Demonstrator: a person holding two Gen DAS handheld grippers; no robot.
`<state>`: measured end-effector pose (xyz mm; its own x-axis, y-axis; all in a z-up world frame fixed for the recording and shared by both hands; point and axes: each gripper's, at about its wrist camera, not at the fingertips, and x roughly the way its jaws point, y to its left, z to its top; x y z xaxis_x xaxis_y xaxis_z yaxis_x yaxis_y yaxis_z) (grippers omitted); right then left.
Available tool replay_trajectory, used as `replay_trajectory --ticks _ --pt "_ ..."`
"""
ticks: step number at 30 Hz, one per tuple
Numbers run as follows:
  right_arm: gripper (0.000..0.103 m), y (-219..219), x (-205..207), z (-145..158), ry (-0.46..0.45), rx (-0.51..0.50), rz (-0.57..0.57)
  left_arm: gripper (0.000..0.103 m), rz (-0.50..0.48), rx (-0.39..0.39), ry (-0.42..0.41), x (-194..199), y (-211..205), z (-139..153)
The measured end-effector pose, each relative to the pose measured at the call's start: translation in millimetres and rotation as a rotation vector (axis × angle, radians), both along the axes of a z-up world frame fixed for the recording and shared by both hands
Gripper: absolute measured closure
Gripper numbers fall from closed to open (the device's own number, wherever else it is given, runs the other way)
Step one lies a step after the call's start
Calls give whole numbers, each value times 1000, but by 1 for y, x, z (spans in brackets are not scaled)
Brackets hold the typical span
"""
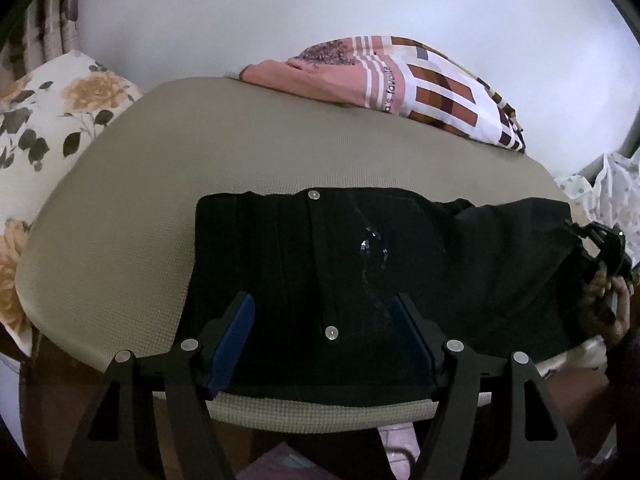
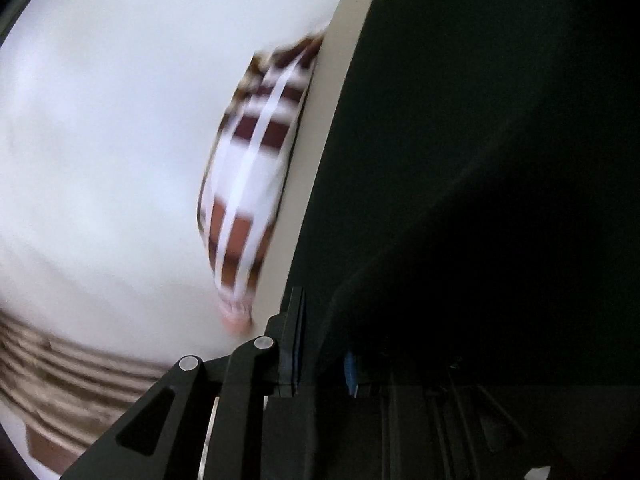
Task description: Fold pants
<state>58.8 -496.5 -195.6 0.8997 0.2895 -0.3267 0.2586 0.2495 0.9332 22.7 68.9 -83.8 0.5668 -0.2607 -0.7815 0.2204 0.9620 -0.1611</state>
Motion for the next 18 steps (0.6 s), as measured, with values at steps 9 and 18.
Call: replay_trajectory --ticks 9,18 --pt "97 -1 -65 39 40 -196 -56 32 -46 -17 58 -3 -24 -5" --pt "97 20 -148 15 237 -297 -30 32 -174 24 33 -22 -60 -5"
